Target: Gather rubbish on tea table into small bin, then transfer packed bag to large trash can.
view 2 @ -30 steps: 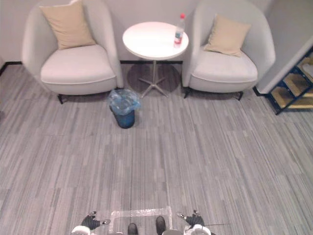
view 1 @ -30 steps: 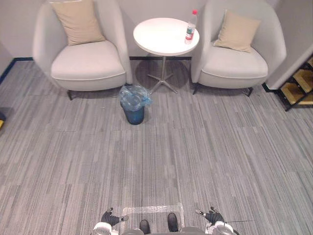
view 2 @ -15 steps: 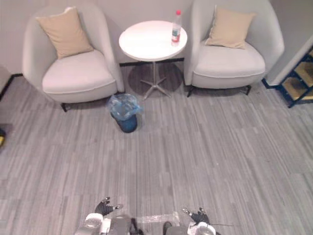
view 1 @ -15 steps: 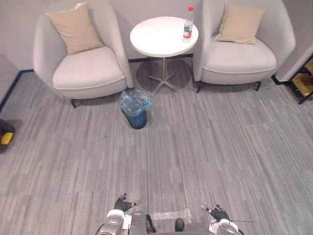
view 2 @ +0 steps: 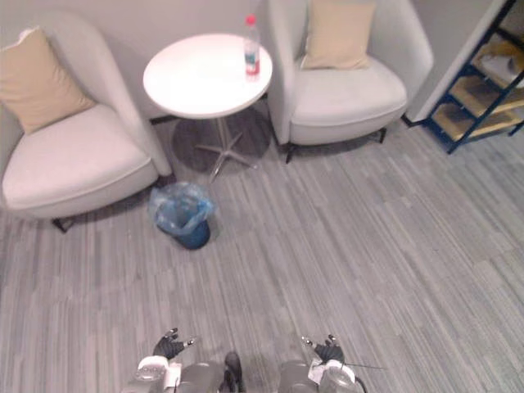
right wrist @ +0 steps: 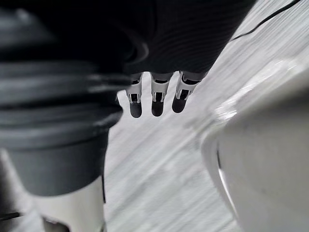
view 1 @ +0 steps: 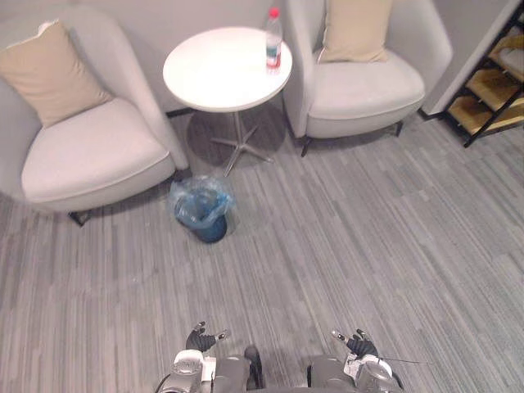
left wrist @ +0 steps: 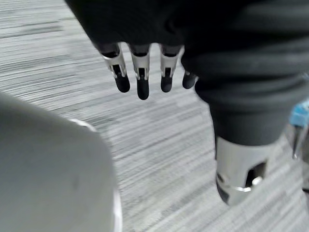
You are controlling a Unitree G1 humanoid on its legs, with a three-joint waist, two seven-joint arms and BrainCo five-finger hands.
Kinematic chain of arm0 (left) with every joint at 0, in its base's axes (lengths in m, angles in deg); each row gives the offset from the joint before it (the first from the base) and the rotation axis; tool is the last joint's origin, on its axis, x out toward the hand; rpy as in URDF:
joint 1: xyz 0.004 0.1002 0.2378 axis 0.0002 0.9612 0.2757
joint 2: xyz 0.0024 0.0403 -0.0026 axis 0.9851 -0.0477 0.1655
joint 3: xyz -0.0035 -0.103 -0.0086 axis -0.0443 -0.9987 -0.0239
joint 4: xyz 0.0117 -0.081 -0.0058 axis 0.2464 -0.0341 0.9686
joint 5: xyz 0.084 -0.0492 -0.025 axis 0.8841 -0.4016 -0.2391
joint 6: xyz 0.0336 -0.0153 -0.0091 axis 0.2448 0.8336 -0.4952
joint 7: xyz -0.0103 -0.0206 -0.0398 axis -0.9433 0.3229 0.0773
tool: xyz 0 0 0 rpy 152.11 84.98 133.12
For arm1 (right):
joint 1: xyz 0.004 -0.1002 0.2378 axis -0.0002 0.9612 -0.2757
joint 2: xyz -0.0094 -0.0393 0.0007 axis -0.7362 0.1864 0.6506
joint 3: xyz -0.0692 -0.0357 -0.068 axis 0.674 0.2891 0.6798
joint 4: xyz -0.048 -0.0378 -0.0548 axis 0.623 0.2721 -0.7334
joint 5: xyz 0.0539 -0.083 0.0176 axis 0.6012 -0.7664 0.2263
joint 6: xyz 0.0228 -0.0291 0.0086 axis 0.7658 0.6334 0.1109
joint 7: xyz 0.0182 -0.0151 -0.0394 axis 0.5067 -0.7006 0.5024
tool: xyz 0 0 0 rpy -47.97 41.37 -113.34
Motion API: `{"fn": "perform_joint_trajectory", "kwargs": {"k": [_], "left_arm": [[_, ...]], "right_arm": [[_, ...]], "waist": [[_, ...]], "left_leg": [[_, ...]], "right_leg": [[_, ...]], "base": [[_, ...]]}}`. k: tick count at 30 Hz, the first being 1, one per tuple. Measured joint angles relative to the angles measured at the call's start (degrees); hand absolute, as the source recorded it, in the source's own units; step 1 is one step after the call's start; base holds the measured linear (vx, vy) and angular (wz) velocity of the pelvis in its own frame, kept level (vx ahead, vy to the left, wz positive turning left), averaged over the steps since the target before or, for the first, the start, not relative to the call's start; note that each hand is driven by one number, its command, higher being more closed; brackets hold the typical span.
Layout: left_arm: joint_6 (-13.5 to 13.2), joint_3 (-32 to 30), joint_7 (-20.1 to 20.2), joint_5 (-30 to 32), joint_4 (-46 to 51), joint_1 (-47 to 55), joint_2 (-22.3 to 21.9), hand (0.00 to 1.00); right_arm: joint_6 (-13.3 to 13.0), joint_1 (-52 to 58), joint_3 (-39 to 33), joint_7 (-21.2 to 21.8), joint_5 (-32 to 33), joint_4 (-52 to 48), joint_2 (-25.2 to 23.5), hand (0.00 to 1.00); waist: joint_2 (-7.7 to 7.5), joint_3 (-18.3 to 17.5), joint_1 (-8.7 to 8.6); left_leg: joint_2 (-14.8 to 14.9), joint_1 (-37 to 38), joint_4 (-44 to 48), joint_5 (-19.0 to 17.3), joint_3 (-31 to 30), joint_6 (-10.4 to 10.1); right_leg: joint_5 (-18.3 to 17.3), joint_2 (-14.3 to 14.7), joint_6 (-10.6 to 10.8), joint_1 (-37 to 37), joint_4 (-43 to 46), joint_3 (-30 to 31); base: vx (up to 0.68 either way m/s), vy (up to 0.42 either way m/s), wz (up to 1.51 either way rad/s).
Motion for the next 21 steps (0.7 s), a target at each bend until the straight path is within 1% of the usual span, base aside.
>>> {"fn": "perform_joint_trajectory", "kwargs": {"k": [1,2,3,4,5,6,7,8,9,10,11,12,13,14,15,16,17,18,19,20,21], "left_arm": [[0.0,0.28,-0.01,0.0,0.01,-0.1,0.05,0.0],[0.0,0.34,0.02,0.0,-0.02,-0.1,0.01,0.0],[0.01,0.51,0.03,-0.01,-0.04,0.02,0.0,0.0],[0.0,0.89,0.07,-0.07,-0.09,0.09,0.01,0.0],[-0.01,1.08,0.07,-0.12,-0.07,0.16,-0.06,0.0],[-0.01,1.2,0.08,-0.22,-0.07,0.35,-0.02,0.0],[0.0,1.32,0.02,-1.07,-1.02,0.52,-1.56,0.0],[-0.1,1.31,0.09,-1.27,-1.03,0.27,-2.61,0.0],[-0.15,1.28,0.09,-1.37,-1.07,0.11,-2.89,0.0],[-0.26,1.25,0.05,-2.19,-1.1,-0.27,-3.59,0.0],[-0.33,1.2,0.06,-2.33,-1.14,-0.55,-4.0,0.0],[-0.35,-0.39,0.11,-2.44,-0.92,-0.6,-4.82,0.0],[-0.37,-0.83,0.11,-2.47,-0.88,-0.6,-5.02,0.0],[-0.37,-2.22,0.13,-2.83,-0.52,-0.29,-5.53,0.0],[-0.4,-2.44,0.15,-3.0,1.25,-0.03,-5.58,0.0],[-0.44,-2.6,0.15,-3.05,1.66,0.05,-5.63,0.0],[-0.42,-3.01,0.18,-3.35,2.72,0.07,-5.73,0.0],[-0.47,-3.28,0.19,-3.41,3.08,0.05,-5.74,0.0],[-0.49,-3.32,0.17,-3.43,3.24,0.02,-5.73,0.0],[-0.5,-3.24,0.17,-3.44,3.6,-0.06,-5.7,0.0],[-0.5,-3.06,0.22,-3.41,3.55,-0.14,-5.69,0.0]], "right_arm": [[-0.06,-0.11,0.08,0.05,-0.44,-0.12,-0.01,0.0],[-0.16,-0.6,0.66,0.3,-1.29,-0.23,0.16,0.0],[-0.21,-0.69,1.03,0.34,-1.29,-0.53,0.28,0.0],[-0.35,-0.53,1.17,0.35,-1.27,-0.89,0.26,0.0],[-0.4,-0.22,1.23,0.32,-1.28,-1.08,0.27,0.0],[-0.4,0.1,1.37,0.33,-1.26,-1.07,0.27,0.0],[-0.46,0.36,2.24,0.46,-1.3,-0.94,2.06,0.0],[-0.57,0.05,2.18,0.42,-1.29,-0.58,3.03,0.0],[-0.56,-0.01,2.19,0.42,-1.28,-0.24,3.17,0.0],[-0.46,0.09,1.95,0.44,-0.8,0.61,3.26,0.0],[-0.51,0.14,2.14,0.32,-0.87,0.79,3.46,0.0],[-0.4,0.89,2.34,0.3,-0.86,1.16,3.34,0.0],[-0.4,1.08,2.57,0.27,-0.88,1.12,3.31,0.0],[-0.6,1.81,3.41,0.25,-0.48,0.78,3.09,0.0],[-0.63,2.28,3.22,0.13,0.08,0.04,2.79,0.0],[-0.63,2.43,3.16,0.11,0.22,-0.11,2.7,0.0],[-0.66,2.58,2.98,-0.11,1.06,-0.25,2.5,0.0],[-0.65,2.63,2.4,-0.3,1.18,-0.13,2.33,0.0],[-0.65,2.5,2.22,-0.35,1.2,-0.14,2.28,0.0],[-0.67,2.23,2.06,-0.49,1.24,-0.07,2.17,0.0],[-0.67,2.28,2.03,-0.61,1.22,0.06,2.06,0.0]], "waist": [[0.0,-0.02,-0.07],[0.24,-0.12,-0.25],[0.4,-0.07,-0.45],[0.4,-0.07,-0.69],[0.14,-0.21,-0.91],[-0.27,-0.41,-1.01],[2.35,-0.86,-1.21],[3.85,-1.26,-0.93],[3.99,-1.23,-1.0],[4.59,-1.1,-1.41],[5.03,-1.03,-1.82],[4.95,-0.89,-1.98],[4.71,-0.73,-1.93],[3.86,-0.32,-1.16],[3.56,-0.11,-1.06],[3.36,0.0,-0.98],[3.06,0.2,-0.67],[3.04,0.21,-0.31],[3.01,0.24,-0.26],[2.85,0.31,-0.22],[2.59,0.39,-0.13]], "left_leg": [[0.38,0.57,-0.05,-0.01,0.08,-0.01],[1.83,1.62,0.11,-0.37,0.24,-0.63],[2.63,2.51,0.12,-0.76,0.23,-1.29],[3.37,4.04,0.06,-1.53,0.05,-2.59],[3.34,5.23,0.04,-2.18,-0.29,-3.68],[2.9,5.91,0.08,-2.67,-0.67,-4.42],[4.68,6.89,0.69,-3.79,-2.31,-5.53],[5.34,6.15,2.17,-2.69,-3.39,-5.56],[5.39,6.28,2.33,-2.0,-3.83,-5.38],[5.91,6.43,3.98,-0.73,-5.21,-5.77],[6.45,5.68,8.06,-0.25,-6.28,-6.11],[7.9,2.27,20.2,1.85,-7.7,-6.79],[8.14,0.77,24.3,3.59,-8.18,-6.23],[10.05,-4.95,36.96,5.8,-8.49,-5.27],[12.17,-9.26,42.39,3.31,-6.36,-4.72],[12.74,-10.36,42.7,2.67,-5.56,-4.62],[13.49,-13.49,41.22,0.74,-3.69,-4.47],[13.18,-15.76,37.57,-0.07,-2.82,-5.02],[12.75,-16.31,35.69,-0.33,-2.57,-4.92],[10.65,-17.19,28.85,-0.66,-2.51,-4.99],[7.41,-17.02,18.24,0.1,-2.78,-4.85]], "right_leg": [[-0.21,0.3,-0.52,-1.02,-1.34,-1.2],[0.3,1.56,-1.39,-3.8,-6.48,-3.93],[1.64,2.5,-2.02,-5.36,-10.99,-5.62],[6.23,3.62,-3.09,-6.57,-18.71,-7.15],[11.47,4.02,-4.08,-6.74,-24.75,-7.56],[15.48,4.13,-4.6,-6.62,-27.62,-7.5],[19.07,5.89,-6.41,-5.65,-27.43,-7.99],[18.0,6.59,-7.35,-5.64,-27.19,-7.83],[17.19,6.6,-7.64,-5.39,-27.02,-7.94],[15.43,6.93,-7.81,-3.38,-27.51,-8.57],[14.75,7.57,-7.71,-1.3,-28.46,-9.02],[13.4,8.54,-7.7,3.3,-30.67,-9.47],[13.12,8.61,-7.77,4.51,-31.13,-9.7],[11.96,8.51,-8.29,7.82,-32.53,-9.9],[10.93,8.53,-8.51,10.25,-32.96,-10.18],[10.72,8.52,-8.48,10.74,-33.18,-10.17],[10.1,8.23,-8.07,12.55,-33.95,-9.99],[9.77,7.93,-7.65,13.79,-34.78,-9.68],[9.61,7.75,-7.38,14.29,-35.17,-9.64],[9.25,6.84,-6.6,15.55,-36.02,-9.51],[8.74,5.59,-5.56,17.08,-37.19,-9.04]], "base": [[0.41,-0.031,-0.09],[0.41,-0.074,-0.09],[0.51,-0.121,-0.05],[0.44,-0.125,0.06],[0.38,-0.129,0.11],[0.42,-0.137,0.08],[0.5,-0.141,-0.09],[0.57,-0.166,-0.14],[0.51,-0.185,-0.09],[0.39,-0.18,0.12],[0.35,-0.173,0.26],[0.25,-0.116,0.22],[0.27,-0.102,0.16],[0.24,-0.081,0.09],[0.24,-0.069,0.08],[0.23,-0.052,0.05],[0.2,0.004,-0.04],[0.2,0.03,-0.05],[0.21,0.075,-0.03],[0.24,0.113,0.0],[0.27,0.126,-0.01]]}}
